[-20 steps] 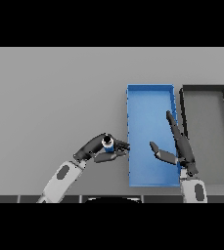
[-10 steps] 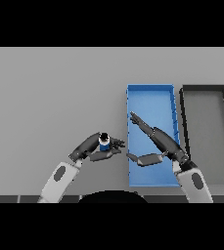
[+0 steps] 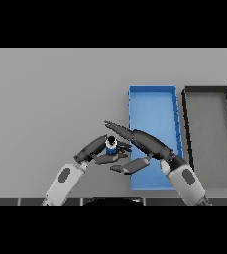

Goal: Pick up the blue pipe and place it into the blue bin.

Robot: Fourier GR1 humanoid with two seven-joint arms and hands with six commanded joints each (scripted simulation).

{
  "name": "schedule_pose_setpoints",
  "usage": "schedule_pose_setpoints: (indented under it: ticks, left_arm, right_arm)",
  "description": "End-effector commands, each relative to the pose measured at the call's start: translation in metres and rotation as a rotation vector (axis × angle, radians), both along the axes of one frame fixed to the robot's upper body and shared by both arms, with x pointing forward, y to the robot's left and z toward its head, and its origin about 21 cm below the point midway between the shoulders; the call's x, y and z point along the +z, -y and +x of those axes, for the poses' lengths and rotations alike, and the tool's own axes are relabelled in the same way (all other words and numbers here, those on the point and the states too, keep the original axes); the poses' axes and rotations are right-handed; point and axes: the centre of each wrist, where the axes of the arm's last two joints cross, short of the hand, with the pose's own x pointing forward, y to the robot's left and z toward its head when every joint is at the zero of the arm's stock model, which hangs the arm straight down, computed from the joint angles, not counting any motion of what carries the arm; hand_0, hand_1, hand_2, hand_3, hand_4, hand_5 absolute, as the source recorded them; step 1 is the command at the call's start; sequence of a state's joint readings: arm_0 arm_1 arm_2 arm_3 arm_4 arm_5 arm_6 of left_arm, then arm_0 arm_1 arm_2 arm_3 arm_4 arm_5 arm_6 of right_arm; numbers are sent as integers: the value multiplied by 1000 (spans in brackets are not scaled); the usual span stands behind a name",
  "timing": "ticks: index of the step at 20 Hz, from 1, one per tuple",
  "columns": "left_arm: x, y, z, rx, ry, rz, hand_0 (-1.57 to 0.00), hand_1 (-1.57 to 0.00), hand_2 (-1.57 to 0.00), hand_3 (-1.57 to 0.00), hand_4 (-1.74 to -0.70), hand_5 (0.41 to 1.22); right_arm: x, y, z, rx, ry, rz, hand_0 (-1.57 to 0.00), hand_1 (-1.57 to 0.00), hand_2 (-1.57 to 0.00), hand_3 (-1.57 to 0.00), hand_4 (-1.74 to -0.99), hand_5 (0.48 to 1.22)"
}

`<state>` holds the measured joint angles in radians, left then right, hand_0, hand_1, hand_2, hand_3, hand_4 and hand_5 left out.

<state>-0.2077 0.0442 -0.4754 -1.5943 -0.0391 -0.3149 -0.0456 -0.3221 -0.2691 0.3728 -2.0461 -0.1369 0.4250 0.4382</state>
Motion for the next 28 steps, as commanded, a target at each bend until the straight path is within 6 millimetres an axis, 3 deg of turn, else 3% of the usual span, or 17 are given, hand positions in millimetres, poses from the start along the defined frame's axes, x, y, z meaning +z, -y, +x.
schedule_pose_setpoints:
  ticks: [1, 6, 8, 9, 10, 11, 12, 14, 17, 20, 23, 27, 28]
  left_arm:
    - [-1, 0, 0, -9, -2, -5, -1571, -1571, -1571, -1571, -1475, 1221]
    - [-2, 0, -1, -40, -10, -33, -1571, -1571, -1571, -1571, -1454, 1221]
    - [-1, -3, 2, -38, -9, -43, -1571, -1571, -1571, -1571, -1460, 1221]
    - [-2, -1, 3, -29, -16, -25, -1571, -1571, -1571, -1571, -1515, 1221]
    - [-2, -1, 1, -22, -35, -18, -1571, -1571, -1541, -1304, -1560, 1221]
    - [-4, -4, 2, -15, -46, -13, -1571, -1571, -1528, -1139, -1596, 1221]
    - [-4, -4, 4, -9, -44, -8, -1571, -1571, -1537, -1163, -1625, 1221]
    - [-1, -1, 4, -17, -25, -35, -1571, -1571, -1549, -1228, -1667, 1221]
    - [-2, 1, 4, -22, -21, -18, -1571, -1571, -1560, -1331, -1703, 1221]
    - [-3, 1, 1, -33, -4, -53, -1571, -1571, -1539, -1412, -1722, 1221]
    - [-2, -2, 4, -18, 2, -48, -1571, -1571, -1555, -1432, -1731, 1221]
    - [-2, -2, 3, -13, 4, -46, -1571, -1571, -1564, -1434, -1732, 1221]
    - [-1, -4, 5, -11, 17, -46, -1571, -1571, -1566, -1264, -1734, 1221]
  right_arm:
    - [2, -8, 1, 28, -1, 3, 1, 1, 1, 1, -1195, 513]
    - [3, -32, 19, 80, -36, -34, 1, -9, -20, 1, -1214, 511]
    - [1, -41, 24, 108, -47, -44, -24, -108, -130, -49, -1222, 517]
    - [0, -45, 25, 118, -54, -49, -166, -241, -249, -143, -1255, 519]
    - [3, -47, 29, 119, -55, -56, -398, -437, -428, -307, -1303, 520]
    - [0, -51, 28, 129, -50, -57, -630, -652, -657, -504, -1383, 523]
    - [0, -51, 28, 131, -39, -62, -818, -836, -840, -662, -1446, 527]
    - [0, -55, 29, 148, -39, -14, -1089, -1101, -1103, -896, -1537, 600]
    - [-7, -55, 30, 158, -56, 44, -1324, -1330, -1331, -1225, -1481, 869]
    - [-7, -60, 23, 185, -4, 54, -1445, -1448, -1448, -1394, -1477, 1041]
    - [-5, -62, 25, 179, -37, 65, -1506, -1508, -1508, -1480, -1488, 1129]
    - [-10, -64, 20, 167, -93, 110, -1545, -1545, -1545, -1534, -1494, 1183]
    - [-10, -64, 19, 162, -93, 123, -1550, -1550, -1550, -1541, -1495, 1191]
